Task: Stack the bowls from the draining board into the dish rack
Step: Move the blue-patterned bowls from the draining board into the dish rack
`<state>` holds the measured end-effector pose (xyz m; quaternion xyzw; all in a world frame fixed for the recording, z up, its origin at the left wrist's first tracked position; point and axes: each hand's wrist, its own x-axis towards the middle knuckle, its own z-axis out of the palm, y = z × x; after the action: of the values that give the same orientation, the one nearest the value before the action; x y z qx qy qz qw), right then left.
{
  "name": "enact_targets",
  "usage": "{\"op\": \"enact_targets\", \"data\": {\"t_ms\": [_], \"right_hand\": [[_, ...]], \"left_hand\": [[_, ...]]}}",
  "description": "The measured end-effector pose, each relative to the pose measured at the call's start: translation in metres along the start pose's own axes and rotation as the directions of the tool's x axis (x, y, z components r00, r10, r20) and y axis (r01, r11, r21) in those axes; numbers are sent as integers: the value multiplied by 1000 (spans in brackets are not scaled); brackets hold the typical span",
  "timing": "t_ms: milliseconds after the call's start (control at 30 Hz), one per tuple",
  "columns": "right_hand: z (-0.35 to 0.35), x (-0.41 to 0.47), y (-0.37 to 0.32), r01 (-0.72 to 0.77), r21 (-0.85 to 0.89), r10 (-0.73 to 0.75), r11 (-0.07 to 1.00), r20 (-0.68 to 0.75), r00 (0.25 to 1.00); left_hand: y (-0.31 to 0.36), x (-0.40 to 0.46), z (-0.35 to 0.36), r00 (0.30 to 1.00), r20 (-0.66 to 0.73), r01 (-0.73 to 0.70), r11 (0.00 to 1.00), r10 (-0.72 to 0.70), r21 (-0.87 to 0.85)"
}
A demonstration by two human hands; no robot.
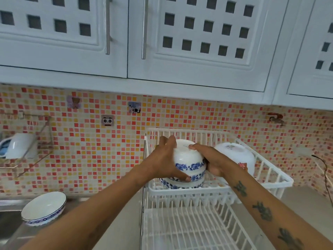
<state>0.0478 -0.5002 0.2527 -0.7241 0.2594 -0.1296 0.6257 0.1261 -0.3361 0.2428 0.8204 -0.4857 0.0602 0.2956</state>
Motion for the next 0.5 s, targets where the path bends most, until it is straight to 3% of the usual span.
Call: {"op": "enact_targets", "data": {"t_ms": [367, 433, 500], "right_hand": [[0, 4, 6, -26, -103, 25, 994, -8, 1000], [3, 0, 5, 1, -193, -15, 981, -69, 998], [12, -12, 2, 70, -440, -148, 895, -146, 978]], "left_hand": [[-2, 3, 7, 993, 118, -37, 986, 18, 165], [0, 1, 5, 994, 96, -63, 995, 56, 80], [4, -6, -3, 996, -78, -65, 983, 52, -172]]}}
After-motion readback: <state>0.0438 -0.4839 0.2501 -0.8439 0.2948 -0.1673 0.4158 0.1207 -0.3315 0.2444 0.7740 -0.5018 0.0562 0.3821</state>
